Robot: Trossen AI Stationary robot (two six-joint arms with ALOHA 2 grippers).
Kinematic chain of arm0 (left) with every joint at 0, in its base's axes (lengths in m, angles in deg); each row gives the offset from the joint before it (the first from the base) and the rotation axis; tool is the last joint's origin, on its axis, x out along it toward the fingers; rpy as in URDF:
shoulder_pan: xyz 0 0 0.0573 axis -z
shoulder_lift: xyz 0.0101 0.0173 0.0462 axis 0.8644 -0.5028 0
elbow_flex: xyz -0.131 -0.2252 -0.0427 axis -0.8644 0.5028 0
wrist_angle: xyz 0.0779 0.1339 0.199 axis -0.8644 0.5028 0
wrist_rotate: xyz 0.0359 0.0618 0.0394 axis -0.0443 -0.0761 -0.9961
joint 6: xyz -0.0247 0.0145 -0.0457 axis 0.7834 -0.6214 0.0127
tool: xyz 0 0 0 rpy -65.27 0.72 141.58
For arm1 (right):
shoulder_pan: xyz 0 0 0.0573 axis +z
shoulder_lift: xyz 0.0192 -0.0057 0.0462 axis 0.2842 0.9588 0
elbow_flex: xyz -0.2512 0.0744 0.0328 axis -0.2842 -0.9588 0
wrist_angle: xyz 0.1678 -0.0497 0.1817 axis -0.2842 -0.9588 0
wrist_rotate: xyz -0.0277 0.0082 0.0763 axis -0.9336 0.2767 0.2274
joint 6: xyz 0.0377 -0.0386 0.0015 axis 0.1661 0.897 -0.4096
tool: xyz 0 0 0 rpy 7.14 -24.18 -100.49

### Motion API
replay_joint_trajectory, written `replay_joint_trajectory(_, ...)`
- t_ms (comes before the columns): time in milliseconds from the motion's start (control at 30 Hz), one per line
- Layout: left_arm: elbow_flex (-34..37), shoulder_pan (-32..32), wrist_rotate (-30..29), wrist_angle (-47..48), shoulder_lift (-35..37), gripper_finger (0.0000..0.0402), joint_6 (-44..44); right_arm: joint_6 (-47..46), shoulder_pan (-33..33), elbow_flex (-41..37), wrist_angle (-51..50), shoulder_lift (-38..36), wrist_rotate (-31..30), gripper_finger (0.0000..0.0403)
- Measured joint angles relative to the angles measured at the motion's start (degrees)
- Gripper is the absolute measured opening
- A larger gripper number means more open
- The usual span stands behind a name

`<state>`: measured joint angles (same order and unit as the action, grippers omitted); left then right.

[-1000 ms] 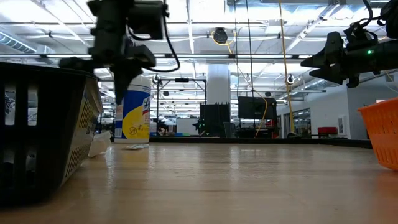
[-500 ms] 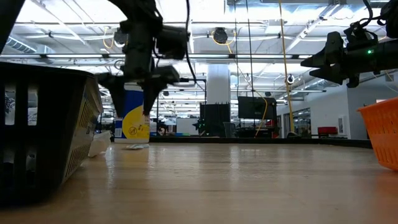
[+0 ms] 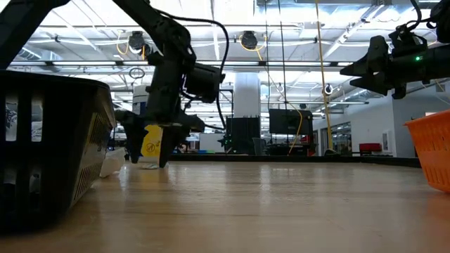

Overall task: Pick & Place First Aid Supplies
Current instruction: Put the bandage into the green bin

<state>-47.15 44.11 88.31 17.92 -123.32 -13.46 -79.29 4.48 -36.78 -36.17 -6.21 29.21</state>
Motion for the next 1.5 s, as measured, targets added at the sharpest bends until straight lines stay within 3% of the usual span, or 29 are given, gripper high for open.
replay_joint_trajectory(600,1.7,-0.4,4.1,-5.4,0.2,0.001,-2.3,0.0,0.0,0.0,0.0,0.0,0.0,0.0267)
replay_joint_trajectory(833,2.0,-0.5,5.3,-4.8,2.1,0.0004,-2.1,0.0,0.0,0.0,0.0,0.0,0.0,0.0267)
replay_joint_trajectory(1333,1.8,-1.0,-0.1,10.0,18.1,0.0001,1.3,0.0,0.0,0.0,0.0,0.0,0.0,0.0267)
replay_joint_trajectory(1500,4.6,2.3,-0.6,11.1,23.0,0.0001,5.4,0.0,0.0,0.0,0.0,0.0,0.0,0.0267)
